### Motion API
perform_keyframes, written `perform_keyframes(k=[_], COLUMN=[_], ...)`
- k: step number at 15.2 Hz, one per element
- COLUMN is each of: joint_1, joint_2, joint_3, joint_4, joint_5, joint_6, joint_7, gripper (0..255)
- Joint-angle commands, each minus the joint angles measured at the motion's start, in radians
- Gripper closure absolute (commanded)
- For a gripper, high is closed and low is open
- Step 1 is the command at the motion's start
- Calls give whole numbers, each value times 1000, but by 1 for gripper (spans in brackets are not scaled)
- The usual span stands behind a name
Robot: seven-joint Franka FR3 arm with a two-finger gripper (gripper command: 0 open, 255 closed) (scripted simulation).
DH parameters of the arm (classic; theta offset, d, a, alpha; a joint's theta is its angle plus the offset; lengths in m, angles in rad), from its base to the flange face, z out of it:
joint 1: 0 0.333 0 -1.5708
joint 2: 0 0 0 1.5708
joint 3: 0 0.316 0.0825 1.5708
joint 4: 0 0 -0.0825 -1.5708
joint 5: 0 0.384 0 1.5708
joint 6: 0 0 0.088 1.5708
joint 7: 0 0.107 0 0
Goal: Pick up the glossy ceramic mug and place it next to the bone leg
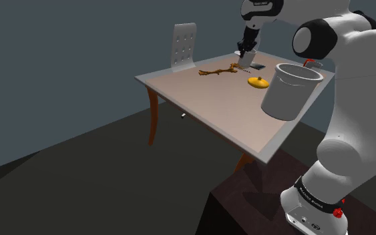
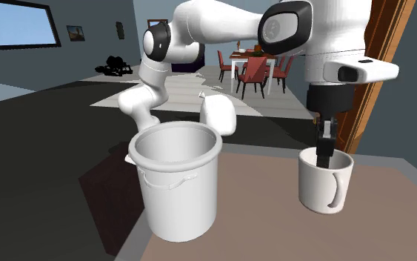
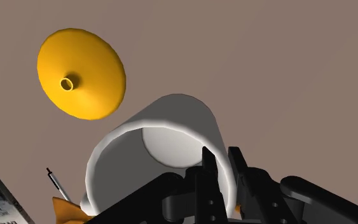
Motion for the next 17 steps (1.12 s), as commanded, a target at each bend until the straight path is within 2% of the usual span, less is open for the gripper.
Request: perform_keyframes(k=[1, 17], joint_1=[3, 16], joint_2=[-1, 10], joint_3=[0, 6], joint_4=[-27, -226], joint_5=[0, 7], joint_6=[27, 235], joint_7=[-1, -8], gripper=[255, 255])
